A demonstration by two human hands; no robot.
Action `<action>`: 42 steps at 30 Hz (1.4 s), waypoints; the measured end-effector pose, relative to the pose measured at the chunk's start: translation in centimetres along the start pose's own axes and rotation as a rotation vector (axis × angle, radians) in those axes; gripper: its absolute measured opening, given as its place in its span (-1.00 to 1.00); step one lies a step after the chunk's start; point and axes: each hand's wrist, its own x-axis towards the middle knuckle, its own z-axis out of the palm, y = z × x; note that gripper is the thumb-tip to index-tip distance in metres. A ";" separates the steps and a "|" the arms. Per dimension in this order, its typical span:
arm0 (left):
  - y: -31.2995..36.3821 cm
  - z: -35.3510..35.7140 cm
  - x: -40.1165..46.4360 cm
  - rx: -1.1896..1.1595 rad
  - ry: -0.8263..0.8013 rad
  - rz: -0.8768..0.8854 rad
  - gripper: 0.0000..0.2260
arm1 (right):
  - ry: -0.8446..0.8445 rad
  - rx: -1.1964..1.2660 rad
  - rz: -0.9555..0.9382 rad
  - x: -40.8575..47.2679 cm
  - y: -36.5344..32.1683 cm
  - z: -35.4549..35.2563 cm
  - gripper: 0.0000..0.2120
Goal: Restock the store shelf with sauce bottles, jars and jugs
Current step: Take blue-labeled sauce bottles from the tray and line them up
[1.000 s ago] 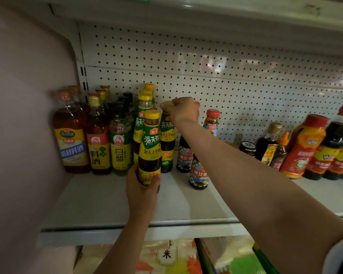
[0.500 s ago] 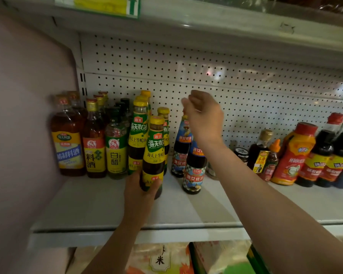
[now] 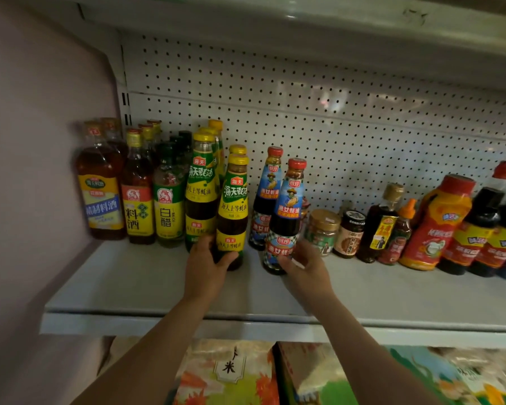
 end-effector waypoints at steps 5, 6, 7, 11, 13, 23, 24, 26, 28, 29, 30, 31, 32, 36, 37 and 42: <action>-0.1 0.7 0.6 0.105 0.050 -0.038 -0.59 | 0.004 -0.072 -0.016 0.1 -0.4 0.6 -0.53; 0.0 0.9 0.7 0.114 0.058 -0.051 -0.60 | 0.009 -0.088 -0.025 0.0 -0.4 0.6 -0.52; 0.1 1.0 0.8 0.121 0.065 -0.061 -0.60 | 0.012 -0.104 -0.033 0.0 -0.5 0.6 -0.51; 0.0 1.2 1.1 0.130 0.080 -0.094 -0.61 | 0.002 -0.109 -0.056 0.0 -0.1 0.6 -0.48; 0.1 1.3 1.2 0.140 0.087 -0.104 -0.62 | 0.002 -0.118 -0.069 0.1 0.0 0.5 -0.48; 0.7 2.2 1.8 0.208 0.126 -0.131 -0.57 | -0.002 -0.087 -0.082 0.3 0.2 0.3 -0.52; 0.7 2.2 1.8 0.213 0.128 -0.136 -0.56 | 0.003 -0.086 -0.080 0.4 0.1 0.4 -0.51; 0.8 2.3 1.9 0.221 0.131 -0.144 -0.54 | 0.000 -0.086 -0.083 0.7 0.0 0.8 -0.49; 0.8 2.4 2.0 0.223 0.130 -0.148 -0.53 | -0.019 -0.093 -0.097 1.1 -0.2 1.4 -0.50; 0.7 2.4 2.1 0.222 0.128 -0.149 -0.52 | -0.029 -0.095 -0.103 1.3 -0.3 1.7 -0.51; 0.7 2.4 2.1 0.222 0.125 -0.150 -0.52 | -0.036 -0.092 -0.105 1.4 -0.5 1.9 -0.51; 0.6 2.4 2.1 0.222 0.126 -0.146 -0.52 | -0.039 -0.088 -0.103 1.5 -0.6 2.1 -0.52; 0.5 2.4 2.1 0.223 0.129 -0.139 -0.51 | -0.037 -0.087 -0.100 1.6 -0.6 2.3 -0.52; 0.5 2.5 2.0 0.233 0.134 -0.129 -0.51 | -0.017 -0.109 -0.104 1.8 -0.7 2.5 -0.53; 0.6 2.5 2.0 0.235 0.134 -0.130 -0.51 | -0.013 -0.115 -0.104 1.9 -0.7 2.6 -0.53; 0.7 2.5 1.8 0.232 0.136 -0.125 -0.50 | 0.024 -0.143 -0.118 2.5 -0.6 3.5 -0.51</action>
